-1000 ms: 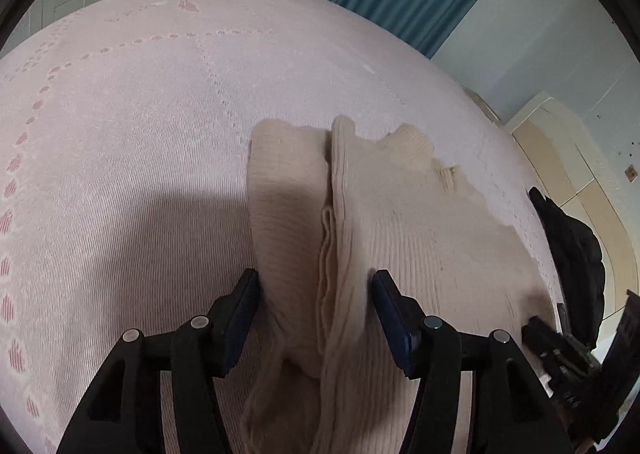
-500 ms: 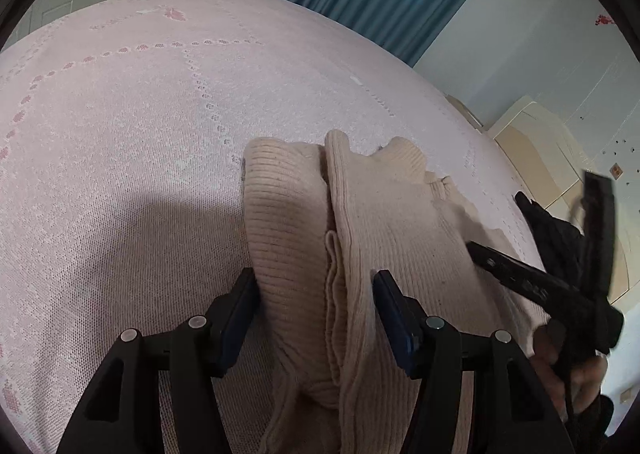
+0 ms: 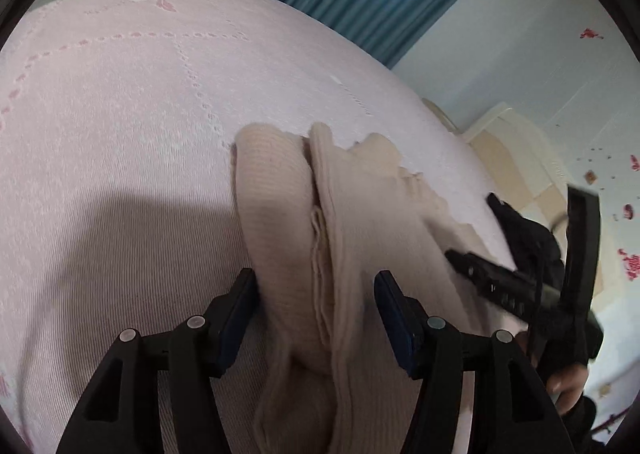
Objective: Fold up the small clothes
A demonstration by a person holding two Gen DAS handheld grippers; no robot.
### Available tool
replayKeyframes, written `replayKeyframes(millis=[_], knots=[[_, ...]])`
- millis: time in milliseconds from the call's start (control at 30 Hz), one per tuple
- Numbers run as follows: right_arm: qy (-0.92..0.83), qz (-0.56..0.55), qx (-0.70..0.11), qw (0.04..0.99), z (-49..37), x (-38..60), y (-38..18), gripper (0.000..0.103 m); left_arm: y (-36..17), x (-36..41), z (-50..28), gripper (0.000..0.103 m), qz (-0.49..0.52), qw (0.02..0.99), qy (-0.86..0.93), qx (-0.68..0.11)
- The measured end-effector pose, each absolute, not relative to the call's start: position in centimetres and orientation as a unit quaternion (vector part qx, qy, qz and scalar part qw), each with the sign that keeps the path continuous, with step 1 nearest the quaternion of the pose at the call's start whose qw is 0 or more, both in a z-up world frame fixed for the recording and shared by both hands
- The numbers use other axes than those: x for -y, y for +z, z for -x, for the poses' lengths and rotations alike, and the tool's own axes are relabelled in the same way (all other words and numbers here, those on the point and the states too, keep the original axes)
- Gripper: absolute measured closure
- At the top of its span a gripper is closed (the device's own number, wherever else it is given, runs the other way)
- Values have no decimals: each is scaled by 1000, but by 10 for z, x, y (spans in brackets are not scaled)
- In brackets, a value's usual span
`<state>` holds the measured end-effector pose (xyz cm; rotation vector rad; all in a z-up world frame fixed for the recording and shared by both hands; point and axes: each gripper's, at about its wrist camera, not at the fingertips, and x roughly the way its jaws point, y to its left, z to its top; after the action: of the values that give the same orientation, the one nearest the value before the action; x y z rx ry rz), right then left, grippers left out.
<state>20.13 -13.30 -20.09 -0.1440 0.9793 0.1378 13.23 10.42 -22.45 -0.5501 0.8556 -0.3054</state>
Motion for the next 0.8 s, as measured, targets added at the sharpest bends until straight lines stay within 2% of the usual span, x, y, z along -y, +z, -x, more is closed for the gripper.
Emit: replayKeyframes(millis=[200,300,333,400,500,633,800], knots=[[67,87,-454,884,-138,137,-199,61,-225,-95,-120,47,241,867,-146,-410],[72,66,-466,879,-114,144,-199,61,-224,-95,-131,48,268,854,-137,-424],[78,55,-478,873,-107,146,-201,61,-225,-96,-135,50,274,851,-135,-427],[85,49,-486,868,-92,151,-206,61,-226,-97,-143,65,286,845,-119,-436],[110,46,-481,869,-68,161,-202,62,-227,-102,-151,78,319,830,-114,-444],[134,-8,-463,876,-52,194,-183,64,-209,-99,-140,81,325,833,-105,-436],[103,-50,-421,900,-48,252,-150,64,-157,-68,-139,81,299,853,-80,-419]])
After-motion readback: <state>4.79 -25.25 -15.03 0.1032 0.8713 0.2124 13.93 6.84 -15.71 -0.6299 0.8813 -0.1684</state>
